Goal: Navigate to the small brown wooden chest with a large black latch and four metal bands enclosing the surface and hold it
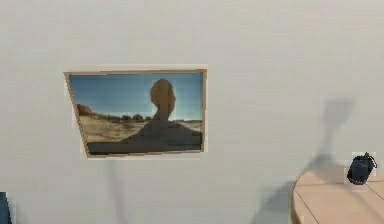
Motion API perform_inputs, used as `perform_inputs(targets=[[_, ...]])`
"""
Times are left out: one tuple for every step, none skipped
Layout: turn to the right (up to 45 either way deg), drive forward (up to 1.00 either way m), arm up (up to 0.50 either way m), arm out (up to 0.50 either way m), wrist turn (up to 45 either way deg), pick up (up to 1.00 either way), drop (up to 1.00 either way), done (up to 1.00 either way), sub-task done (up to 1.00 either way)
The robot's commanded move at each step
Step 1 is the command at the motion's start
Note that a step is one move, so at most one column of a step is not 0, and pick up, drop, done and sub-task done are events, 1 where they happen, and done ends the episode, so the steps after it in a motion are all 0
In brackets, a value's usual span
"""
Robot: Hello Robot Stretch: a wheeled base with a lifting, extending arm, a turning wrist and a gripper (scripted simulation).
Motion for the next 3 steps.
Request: perform_inputs(targets=[[-45.0,0.00,0.00,0.00,0.0,0.00,0.00,0.00,0.00],[-27.0,0.00,0.00,0.00,0.0,0.00,0.00,0.00,0.00],[0.0,0.00,0.08,0.00,0.0,0.00,0.00,0.00,0.00]])
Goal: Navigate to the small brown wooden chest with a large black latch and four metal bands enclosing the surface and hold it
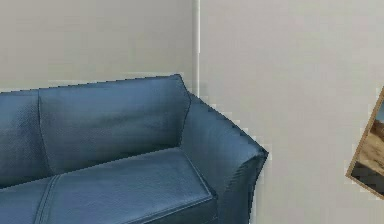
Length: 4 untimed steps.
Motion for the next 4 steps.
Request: perform_inputs(targets=[[0.0,0.00,0.00,0.36,0.0,0.00,0.00,0.00,0.00],[0.0,0.00,0.00,0.00,45.0,0.00,0.00,0.00,0.00],[0.0,0.00,0.00,0.00,45.0,0.00,0.00,0.00,0.00],[0.0,0.00,0.00,0.00,24.0,0.00,0.00,0.00,0.00]])
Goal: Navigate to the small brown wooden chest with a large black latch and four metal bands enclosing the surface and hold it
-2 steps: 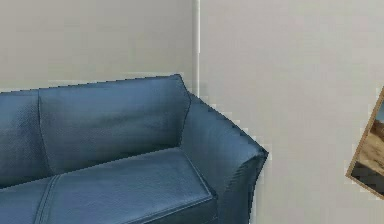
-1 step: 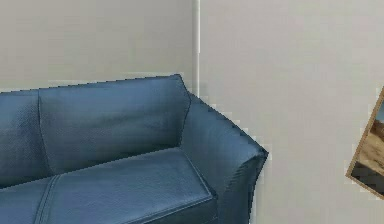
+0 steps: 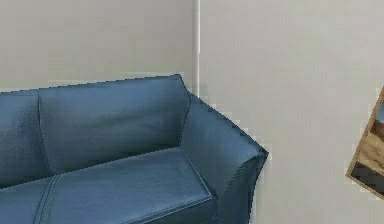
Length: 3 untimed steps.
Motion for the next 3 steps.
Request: perform_inputs(targets=[[0.0,0.00,-0.30,0.00,0.0,0.00,0.00,0.00,0.00],[0.0,0.00,0.00,0.00,0.0,1.00,0.00,0.00,0.00],[0.0,0.00,0.10,0.00,0.0,0.00,0.00,0.00,0.00]])
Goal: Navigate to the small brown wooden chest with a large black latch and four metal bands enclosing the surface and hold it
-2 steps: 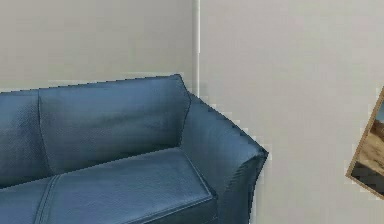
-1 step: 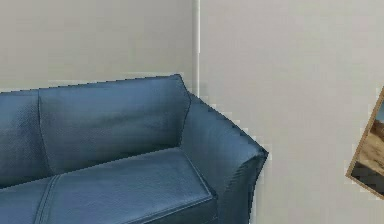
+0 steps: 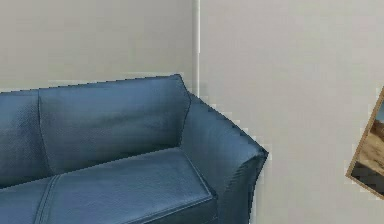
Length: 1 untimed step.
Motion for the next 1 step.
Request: perform_inputs(targets=[[0.0,0.00,0.00,0.00,0.0,0.00,0.00,1.00,0.00]])
